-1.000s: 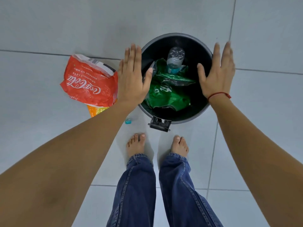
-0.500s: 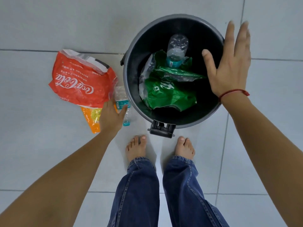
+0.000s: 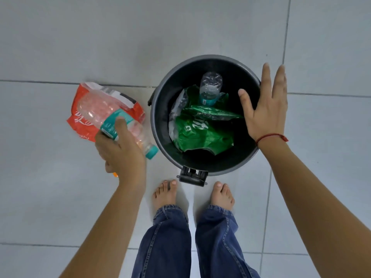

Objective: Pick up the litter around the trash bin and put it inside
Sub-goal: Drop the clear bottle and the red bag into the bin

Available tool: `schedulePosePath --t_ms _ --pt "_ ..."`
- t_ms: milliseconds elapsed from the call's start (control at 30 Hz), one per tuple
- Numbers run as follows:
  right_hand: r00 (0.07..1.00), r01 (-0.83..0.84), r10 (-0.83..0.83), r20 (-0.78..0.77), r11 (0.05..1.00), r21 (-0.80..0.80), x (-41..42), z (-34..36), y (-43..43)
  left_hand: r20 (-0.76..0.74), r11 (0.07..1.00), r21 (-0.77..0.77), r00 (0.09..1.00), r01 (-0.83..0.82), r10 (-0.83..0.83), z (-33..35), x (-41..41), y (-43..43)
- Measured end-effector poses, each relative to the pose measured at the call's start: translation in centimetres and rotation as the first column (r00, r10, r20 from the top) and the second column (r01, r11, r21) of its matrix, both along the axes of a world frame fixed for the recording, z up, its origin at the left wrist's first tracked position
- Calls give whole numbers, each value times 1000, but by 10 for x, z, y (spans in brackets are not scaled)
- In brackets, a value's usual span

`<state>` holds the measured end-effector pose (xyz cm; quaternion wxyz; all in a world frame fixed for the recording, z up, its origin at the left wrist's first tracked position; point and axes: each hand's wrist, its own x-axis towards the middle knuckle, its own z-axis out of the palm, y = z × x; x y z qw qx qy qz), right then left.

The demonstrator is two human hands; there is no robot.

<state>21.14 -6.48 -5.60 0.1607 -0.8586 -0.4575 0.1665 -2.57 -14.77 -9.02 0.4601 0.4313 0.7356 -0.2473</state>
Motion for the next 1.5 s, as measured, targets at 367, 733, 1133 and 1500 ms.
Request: schedulePosePath --t_ms 367,733,1133,1500 --pt "996 10 -7 -90 999 36 3 -5 -4 367 433 756 866 -491 340 66 10 117" --pt "993 23 -13 -116 996 80 4 -7 -5 -25 950 97 955 296 -295 -159 -78 -35" --pt "993 34 -22 -112 994 108 5 -10 -3 25 900 3 899 437 -437 -147 -62 -62" --pt "987 49 -39 -153 997 63 0 0 -1 54 689 -187 707 700 -705 4 -11 -2"
